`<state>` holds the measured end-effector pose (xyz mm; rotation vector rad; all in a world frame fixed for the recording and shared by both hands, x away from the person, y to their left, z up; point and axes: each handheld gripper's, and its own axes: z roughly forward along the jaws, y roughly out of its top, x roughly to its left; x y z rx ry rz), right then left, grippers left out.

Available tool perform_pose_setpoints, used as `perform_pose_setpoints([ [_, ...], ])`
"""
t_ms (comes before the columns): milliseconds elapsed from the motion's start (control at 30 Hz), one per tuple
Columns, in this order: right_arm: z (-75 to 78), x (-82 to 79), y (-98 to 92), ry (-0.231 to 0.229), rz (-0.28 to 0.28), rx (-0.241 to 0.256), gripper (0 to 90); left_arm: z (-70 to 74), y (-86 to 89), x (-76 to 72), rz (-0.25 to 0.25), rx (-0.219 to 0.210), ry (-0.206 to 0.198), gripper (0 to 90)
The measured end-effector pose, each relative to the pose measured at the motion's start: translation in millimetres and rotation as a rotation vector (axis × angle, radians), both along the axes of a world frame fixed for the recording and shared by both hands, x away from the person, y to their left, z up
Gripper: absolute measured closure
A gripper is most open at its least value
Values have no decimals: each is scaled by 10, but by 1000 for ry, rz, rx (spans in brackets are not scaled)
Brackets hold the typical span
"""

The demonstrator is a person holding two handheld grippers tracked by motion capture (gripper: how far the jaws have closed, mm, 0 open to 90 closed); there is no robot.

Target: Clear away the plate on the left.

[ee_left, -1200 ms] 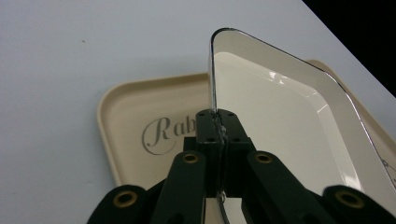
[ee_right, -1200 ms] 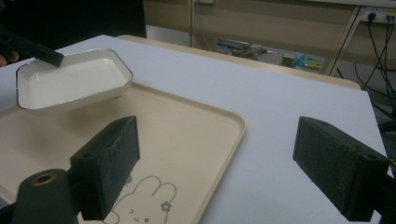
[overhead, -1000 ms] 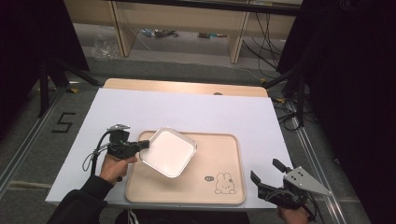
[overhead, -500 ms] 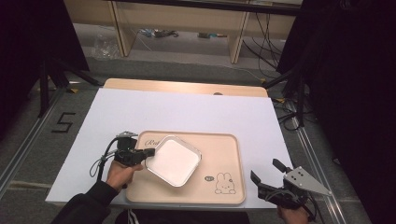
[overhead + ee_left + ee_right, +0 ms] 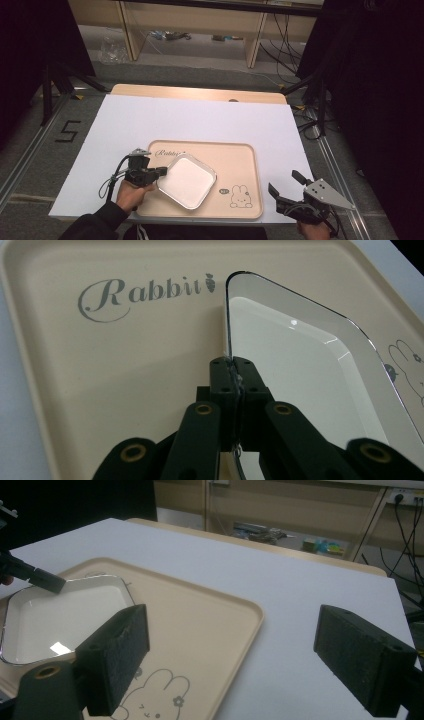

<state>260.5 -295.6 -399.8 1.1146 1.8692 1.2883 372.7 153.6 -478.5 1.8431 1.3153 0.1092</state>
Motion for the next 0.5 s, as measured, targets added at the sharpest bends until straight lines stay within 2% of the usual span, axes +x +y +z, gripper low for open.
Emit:
perform_pose_setpoints([
  [33,-4,1,5,-2,-3,5,152,-3,2,-5,-1,2,2,878],
  [100,6,1,-14,-10,-3,-20,152,-4,19,-17,-23,15,16,877],
  [167,-9,4,10,-4,0,15,153,-18,4,-45,-4,9,24,875],
  [233,-2,0,5,5,-2,4,152,-13,17,-73,-36,32,28,874],
  [367,-8,4,11,-3,-1,11,152,-16,17,-106,-19,36,34,872],
  [500,-8,5,11,-4,-1,9,152,-26,25,-153,-35,53,46,870],
])
